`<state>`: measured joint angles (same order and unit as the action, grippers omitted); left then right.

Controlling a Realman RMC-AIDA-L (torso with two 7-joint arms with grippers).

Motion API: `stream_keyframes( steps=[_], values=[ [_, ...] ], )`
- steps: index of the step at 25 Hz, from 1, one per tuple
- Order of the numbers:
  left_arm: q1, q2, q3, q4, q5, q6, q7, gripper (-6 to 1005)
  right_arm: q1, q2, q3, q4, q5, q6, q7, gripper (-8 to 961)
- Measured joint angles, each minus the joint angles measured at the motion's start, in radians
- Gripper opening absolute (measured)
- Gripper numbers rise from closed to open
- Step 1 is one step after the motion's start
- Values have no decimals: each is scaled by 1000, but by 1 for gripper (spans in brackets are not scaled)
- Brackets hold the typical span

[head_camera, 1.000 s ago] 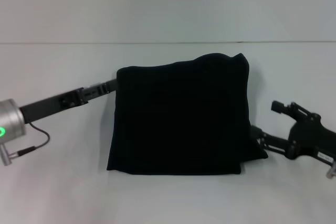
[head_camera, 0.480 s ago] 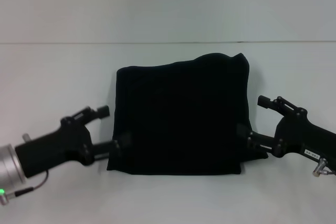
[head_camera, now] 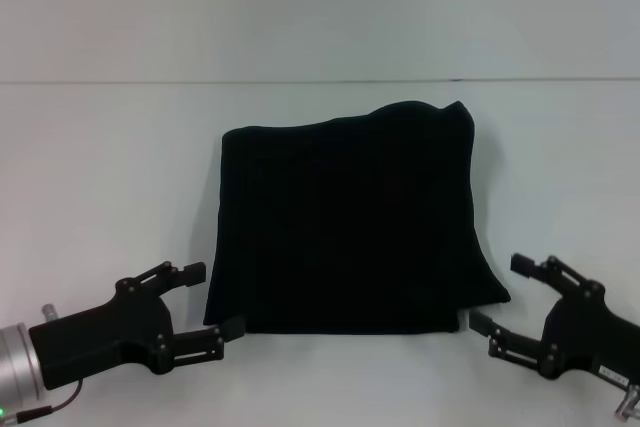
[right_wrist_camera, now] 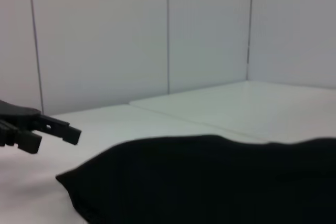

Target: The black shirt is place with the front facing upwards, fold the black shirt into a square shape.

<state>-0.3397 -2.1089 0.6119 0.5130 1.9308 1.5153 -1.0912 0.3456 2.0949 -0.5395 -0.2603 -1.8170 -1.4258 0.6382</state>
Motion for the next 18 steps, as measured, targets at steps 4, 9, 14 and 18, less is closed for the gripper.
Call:
stream_keyframes(
  steps=[4, 9, 14, 18],
  values=[
    [-1, 0, -1, -1, 6, -8, -2, 952, -5, -1, 3, 19, 1, 18, -24, 947],
    [-6, 1, -2, -3, 6, -9, -4, 952, -5, -2, 3, 18, 5, 19, -25, 947],
    [-6, 1, -3, -4, 6, -9, -5, 952, -5, -3, 3, 13, 6, 17, -25, 947],
    [-6, 0, -3, -4, 6, -9, -3, 952, -3, -3, 3, 13, 6, 18, -25, 947]
  ],
)
